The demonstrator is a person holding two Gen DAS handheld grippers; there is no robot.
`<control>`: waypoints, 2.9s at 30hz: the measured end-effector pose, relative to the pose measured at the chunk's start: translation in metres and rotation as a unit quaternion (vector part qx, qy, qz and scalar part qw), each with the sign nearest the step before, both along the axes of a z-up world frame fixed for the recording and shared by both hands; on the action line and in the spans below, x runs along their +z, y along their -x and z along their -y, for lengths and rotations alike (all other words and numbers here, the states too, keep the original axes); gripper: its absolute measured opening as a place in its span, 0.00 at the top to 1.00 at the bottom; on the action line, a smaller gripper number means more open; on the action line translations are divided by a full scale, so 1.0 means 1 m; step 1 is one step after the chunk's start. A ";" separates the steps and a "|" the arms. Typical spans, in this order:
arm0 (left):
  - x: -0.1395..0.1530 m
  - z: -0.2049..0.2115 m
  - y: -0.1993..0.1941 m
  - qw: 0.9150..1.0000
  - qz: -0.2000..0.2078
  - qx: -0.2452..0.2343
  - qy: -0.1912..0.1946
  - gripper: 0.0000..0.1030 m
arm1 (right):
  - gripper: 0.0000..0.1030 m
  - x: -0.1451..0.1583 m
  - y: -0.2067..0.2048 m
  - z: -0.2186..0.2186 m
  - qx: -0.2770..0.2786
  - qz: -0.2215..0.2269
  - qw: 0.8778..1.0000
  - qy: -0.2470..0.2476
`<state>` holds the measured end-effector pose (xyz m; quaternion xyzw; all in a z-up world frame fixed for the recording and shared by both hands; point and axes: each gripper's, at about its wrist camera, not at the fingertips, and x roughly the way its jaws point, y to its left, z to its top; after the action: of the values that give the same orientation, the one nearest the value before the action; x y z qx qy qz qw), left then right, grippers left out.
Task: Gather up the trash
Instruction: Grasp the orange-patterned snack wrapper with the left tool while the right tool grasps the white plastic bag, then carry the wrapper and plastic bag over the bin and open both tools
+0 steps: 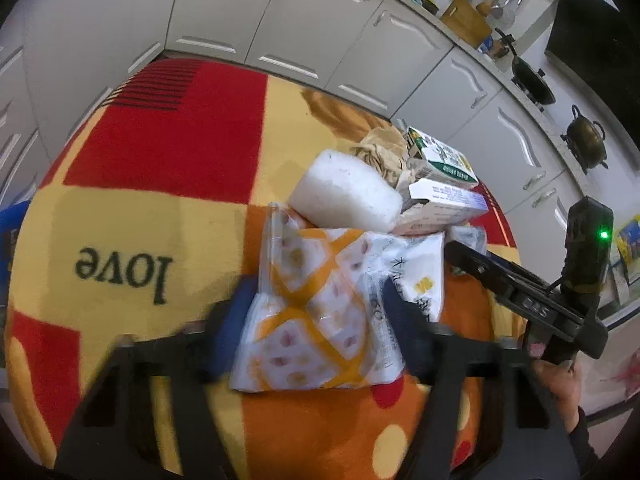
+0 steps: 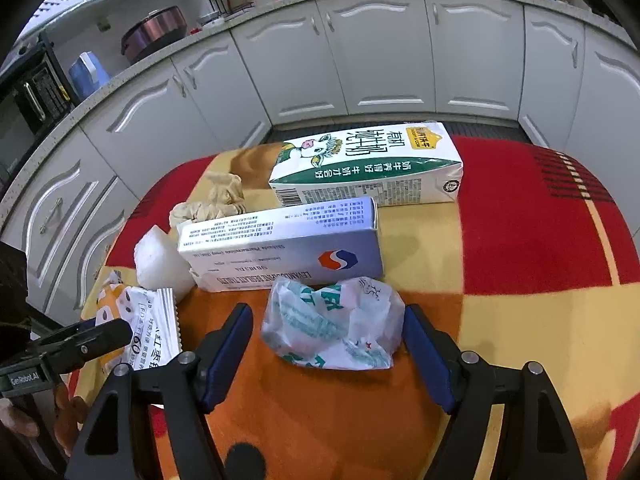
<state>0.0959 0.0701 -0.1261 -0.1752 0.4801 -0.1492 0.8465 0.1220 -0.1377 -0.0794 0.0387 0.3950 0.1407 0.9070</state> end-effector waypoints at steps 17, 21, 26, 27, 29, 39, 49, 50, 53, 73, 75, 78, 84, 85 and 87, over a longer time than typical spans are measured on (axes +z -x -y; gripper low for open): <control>0.062 0.029 0.047 0.996 0.064 -0.055 0.002 0.66 | 0.78 0.035 0.078 0.035 0.012 0.056 0.998 -0.001; 0.071 0.048 0.049 0.995 0.070 -0.066 0.005 0.66 | 0.78 0.043 0.094 0.049 0.001 0.064 0.998 0.000; 0.076 0.074 0.050 0.994 0.072 -0.080 -0.002 0.66 | 0.78 0.048 0.114 0.075 -0.021 0.070 0.997 0.006; 0.077 0.080 0.050 0.994 0.072 -0.083 -0.002 0.66 | 0.78 0.048 0.116 0.079 -0.025 0.070 0.997 0.007; 0.079 0.093 0.050 0.993 0.075 -0.092 -0.006 0.66 | 0.78 0.048 0.122 0.091 -0.036 0.071 0.997 0.009; 0.082 0.170 0.045 0.986 0.085 -0.143 -0.021 0.66 | 0.78 0.045 0.149 0.155 -0.097 0.068 0.993 0.009; 0.075 0.254 0.025 0.980 0.077 -0.183 -0.028 0.66 | 0.78 0.029 0.168 0.227 -0.168 0.047 0.985 -0.001; 0.074 0.264 0.024 0.979 0.076 -0.188 -0.029 0.66 | 0.78 0.027 0.169 0.233 -0.175 0.045 0.984 -0.001; 0.069 0.292 0.018 0.976 0.075 -0.202 -0.035 0.66 | 0.78 0.021 0.169 0.252 -0.194 0.035 0.980 -0.004; 0.039 0.410 -0.010 0.968 0.053 -0.240 -0.046 0.60 | 0.75 -0.015 0.157 0.329 -0.275 -0.013 0.961 -0.004; 0.036 0.412 -0.011 0.969 0.047 -0.239 -0.044 0.58 | 0.55 -0.017 0.154 0.330 -0.280 -0.017 0.960 0.004; 0.033 0.411 -0.012 0.969 0.040 -0.239 -0.045 0.43 | 0.48 -0.017 0.153 0.331 -0.284 -0.015 0.959 0.007; 0.034 0.404 -0.009 0.970 0.039 -0.237 -0.049 0.41 | 0.48 -0.020 0.146 0.335 -0.293 -0.025 0.956 -0.010; 0.034 0.403 -0.008 0.969 0.040 -0.237 -0.050 0.41 | 0.48 -0.020 0.145 0.335 -0.294 -0.026 0.955 -0.014; 0.035 0.401 -0.007 0.969 0.042 -0.237 -0.053 0.41 | 0.47 -0.020 0.146 0.334 -0.294 -0.027 0.955 -0.017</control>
<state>0.1025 -0.3305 -0.0914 -0.0051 0.4787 -0.3272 0.8147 -0.0236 -0.4714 -0.0993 0.1726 0.3879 -0.1265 0.8965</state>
